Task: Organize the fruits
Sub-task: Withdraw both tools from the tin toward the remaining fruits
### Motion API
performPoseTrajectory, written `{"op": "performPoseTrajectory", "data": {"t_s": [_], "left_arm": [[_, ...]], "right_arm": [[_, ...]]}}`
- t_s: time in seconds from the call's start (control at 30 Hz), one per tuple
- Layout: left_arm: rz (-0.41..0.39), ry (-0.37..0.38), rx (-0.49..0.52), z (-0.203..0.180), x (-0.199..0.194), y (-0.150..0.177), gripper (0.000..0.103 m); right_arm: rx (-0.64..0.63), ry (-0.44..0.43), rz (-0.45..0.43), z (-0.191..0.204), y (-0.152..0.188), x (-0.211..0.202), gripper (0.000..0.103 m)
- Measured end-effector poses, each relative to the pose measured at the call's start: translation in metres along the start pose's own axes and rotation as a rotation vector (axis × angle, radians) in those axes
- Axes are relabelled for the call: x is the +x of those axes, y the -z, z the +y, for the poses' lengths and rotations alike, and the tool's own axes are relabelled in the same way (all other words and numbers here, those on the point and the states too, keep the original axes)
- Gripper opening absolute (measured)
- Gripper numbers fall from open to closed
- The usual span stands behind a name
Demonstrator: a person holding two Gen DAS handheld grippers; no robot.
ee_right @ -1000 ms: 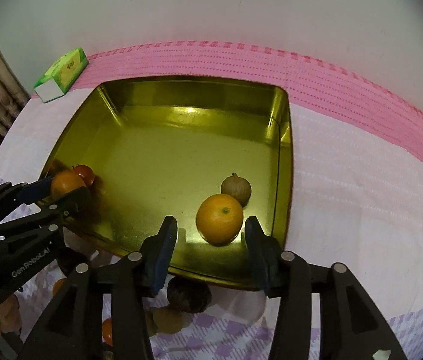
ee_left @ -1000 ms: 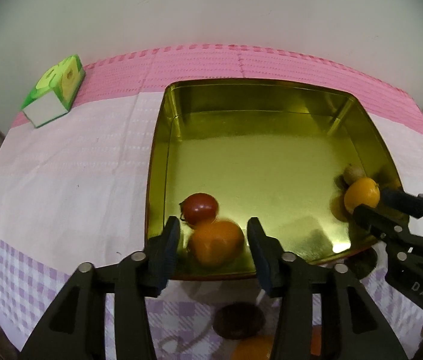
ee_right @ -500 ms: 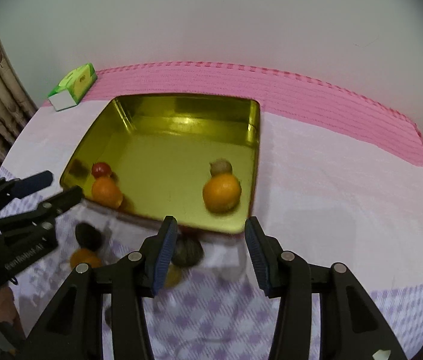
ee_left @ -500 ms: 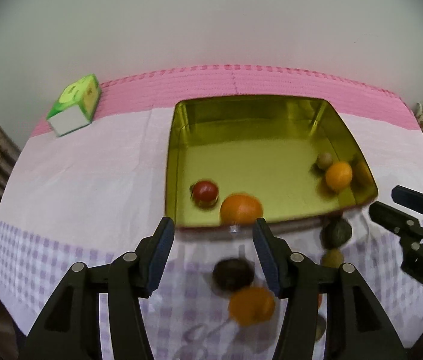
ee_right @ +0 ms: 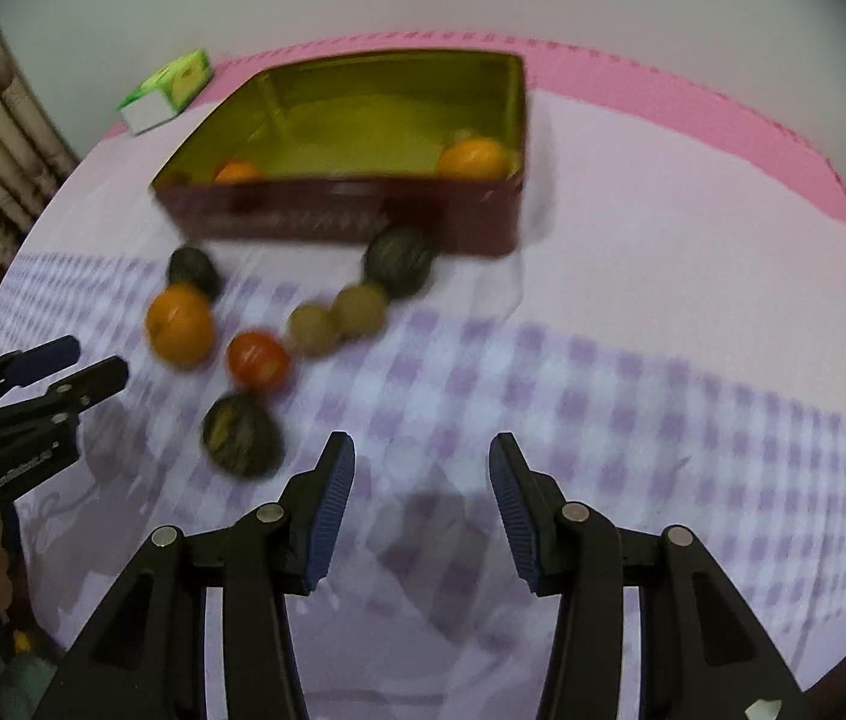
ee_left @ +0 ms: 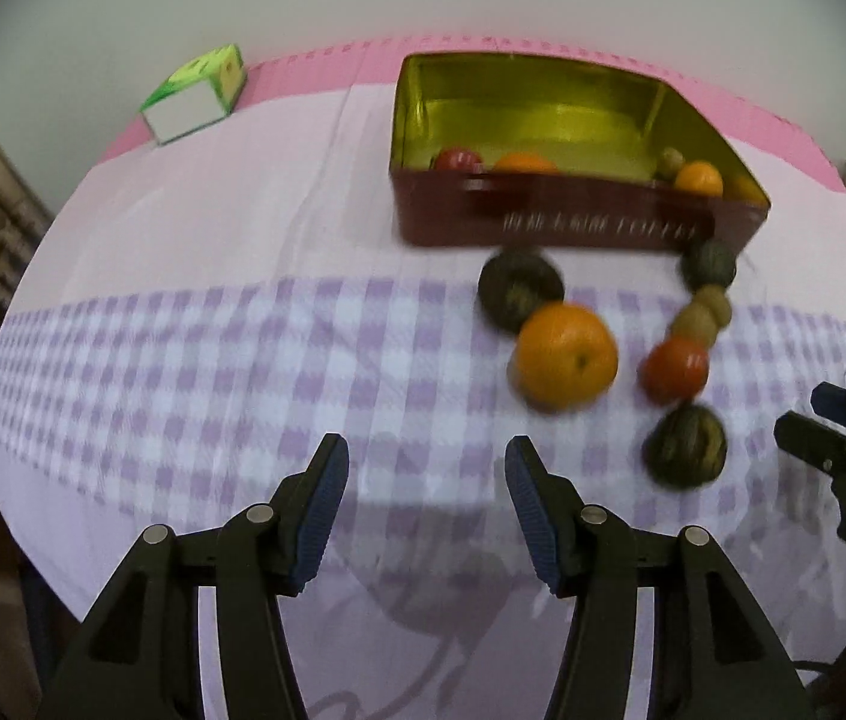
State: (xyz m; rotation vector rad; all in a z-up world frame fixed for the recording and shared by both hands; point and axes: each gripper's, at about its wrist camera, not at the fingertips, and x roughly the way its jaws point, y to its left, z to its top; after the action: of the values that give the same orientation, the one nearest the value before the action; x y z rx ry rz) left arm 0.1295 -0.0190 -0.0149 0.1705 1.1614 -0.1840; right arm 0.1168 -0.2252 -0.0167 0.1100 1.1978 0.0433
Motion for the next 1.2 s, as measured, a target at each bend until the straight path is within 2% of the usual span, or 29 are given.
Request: {"op": "performPoseTrajectory", "data": {"t_s": [0.17, 0.43, 1.1, 1.2], "left_arm": [[0.003, 0.004, 0.002, 0.003, -0.005, 0.016, 0.056], [-0.004, -0.006, -0.025, 0.014, -0.013, 0.024, 0.056], [0.019, 0.008, -0.005, 0.007, -0.004, 0.021, 0.056], [0.019, 0.010, -0.001, 0.004, -0.003, 0.020, 0.055]], "right_arm": [[-0.051, -0.030, 0.018, 0.026, 0.011, 0.001, 0.044], [-0.108, -0.035, 0.043, 0.054, 0.008, 0.015, 0.044], [-0.155, 0.010, 0.027, 0.074, -0.008, 0.032, 0.046], [-0.158, 0.012, 0.022, 0.076, -0.010, 0.034, 0.040]]}}
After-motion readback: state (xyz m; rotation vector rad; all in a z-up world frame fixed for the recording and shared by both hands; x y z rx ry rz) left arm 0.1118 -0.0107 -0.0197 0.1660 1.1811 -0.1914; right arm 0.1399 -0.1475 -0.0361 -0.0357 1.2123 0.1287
